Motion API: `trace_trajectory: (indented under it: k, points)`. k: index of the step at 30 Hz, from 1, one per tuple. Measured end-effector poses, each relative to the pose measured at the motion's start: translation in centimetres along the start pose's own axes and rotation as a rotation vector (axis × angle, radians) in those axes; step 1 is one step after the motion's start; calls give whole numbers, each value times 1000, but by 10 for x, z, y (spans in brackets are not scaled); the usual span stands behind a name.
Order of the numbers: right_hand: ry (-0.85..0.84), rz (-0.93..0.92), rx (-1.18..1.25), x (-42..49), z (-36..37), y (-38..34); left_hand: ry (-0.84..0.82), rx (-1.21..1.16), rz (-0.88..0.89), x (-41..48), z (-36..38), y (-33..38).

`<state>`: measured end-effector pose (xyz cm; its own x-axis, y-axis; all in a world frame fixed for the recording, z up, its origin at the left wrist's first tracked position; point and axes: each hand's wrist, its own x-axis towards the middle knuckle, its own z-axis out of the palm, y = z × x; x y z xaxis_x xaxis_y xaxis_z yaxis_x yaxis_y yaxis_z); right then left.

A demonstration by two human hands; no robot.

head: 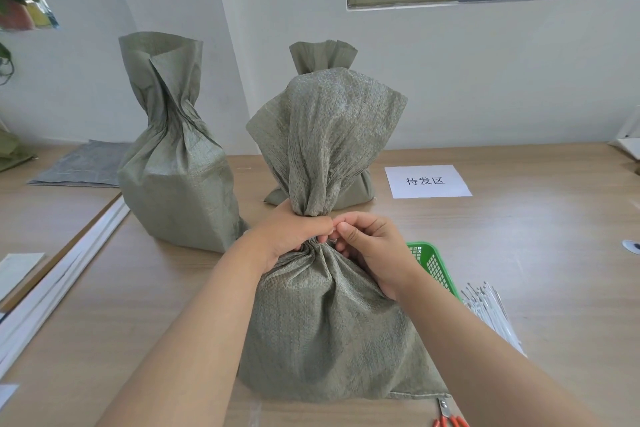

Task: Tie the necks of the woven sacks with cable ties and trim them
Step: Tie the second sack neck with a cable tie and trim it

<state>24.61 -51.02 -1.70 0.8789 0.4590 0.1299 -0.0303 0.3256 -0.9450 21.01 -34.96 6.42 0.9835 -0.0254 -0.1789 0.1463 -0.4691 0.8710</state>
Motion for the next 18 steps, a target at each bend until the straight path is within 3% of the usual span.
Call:
trace_trajectory:
  k: [5,18]
  points:
    - [11,72,82,-1,-2,-1,-11,-28,20,0,0,-2]
    - [15,96,29,-6,1,-6,-15,-28,64,0,2,-10]
